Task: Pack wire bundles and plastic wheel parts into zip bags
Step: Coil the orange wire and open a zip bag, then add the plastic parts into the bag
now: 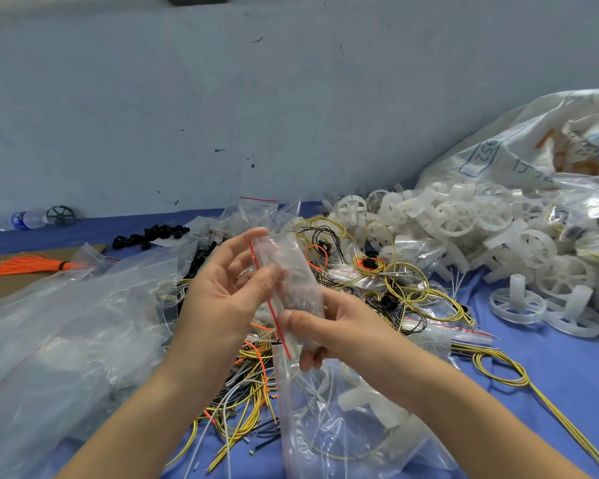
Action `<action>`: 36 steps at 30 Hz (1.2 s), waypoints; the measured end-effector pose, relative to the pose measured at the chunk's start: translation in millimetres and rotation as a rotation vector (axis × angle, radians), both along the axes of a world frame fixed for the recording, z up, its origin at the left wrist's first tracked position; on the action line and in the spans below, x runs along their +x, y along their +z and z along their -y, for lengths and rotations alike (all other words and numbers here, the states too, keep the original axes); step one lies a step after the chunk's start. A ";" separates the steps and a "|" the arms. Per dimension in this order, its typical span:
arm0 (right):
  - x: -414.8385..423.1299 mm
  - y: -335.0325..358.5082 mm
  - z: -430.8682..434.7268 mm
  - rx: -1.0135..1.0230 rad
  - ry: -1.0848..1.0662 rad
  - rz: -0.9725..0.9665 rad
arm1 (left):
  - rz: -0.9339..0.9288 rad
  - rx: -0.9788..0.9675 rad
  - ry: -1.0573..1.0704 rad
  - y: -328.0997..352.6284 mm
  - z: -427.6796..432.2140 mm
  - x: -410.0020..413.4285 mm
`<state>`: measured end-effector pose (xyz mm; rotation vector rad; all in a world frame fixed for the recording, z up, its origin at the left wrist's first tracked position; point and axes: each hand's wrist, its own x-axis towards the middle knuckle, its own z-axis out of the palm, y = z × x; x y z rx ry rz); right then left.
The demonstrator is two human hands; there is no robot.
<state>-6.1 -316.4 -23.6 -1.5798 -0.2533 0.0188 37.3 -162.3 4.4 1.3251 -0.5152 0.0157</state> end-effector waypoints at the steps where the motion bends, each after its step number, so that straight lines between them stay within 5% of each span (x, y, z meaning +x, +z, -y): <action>1: 0.2 -0.5 0.0 0.035 0.007 -0.008 | -0.022 0.000 0.045 -1.0 -1.0 0.5; 6: 4.8 -4.4 1.1 0.124 -0.017 -0.036 | -0.228 -0.004 0.072 -6.6 0.9 1.4; 10: 4.5 -6.8 1.4 0.200 0.000 -0.012 | -0.509 -0.075 -0.172 -8.3 0.9 1.0; 13: 4.5 -6.7 0.7 0.113 -0.054 0.030 | -0.484 0.083 -0.290 -15.7 0.5 0.7; 19: 0.6 0.8 7.5 -0.312 -0.083 0.067 | -0.417 0.057 -0.161 -17.1 -15.1 11.3; 23: -0.2 6.0 26.3 -0.562 -0.255 0.137 | -0.294 0.559 -0.023 -13.0 -60.0 26.3; 28: 1.1 -2.4 27.1 -0.844 -0.165 0.060 | -0.460 1.018 -0.552 -21.8 -106.5 24.8; 31: 4.2 -8.7 25.2 -0.877 -0.144 0.020 | -0.467 1.058 -0.702 -28.8 -104.4 19.4; 36: 10.9 -17.0 24.6 -0.928 -0.122 0.033 | -0.408 0.863 -0.735 -43.2 -72.5 3.9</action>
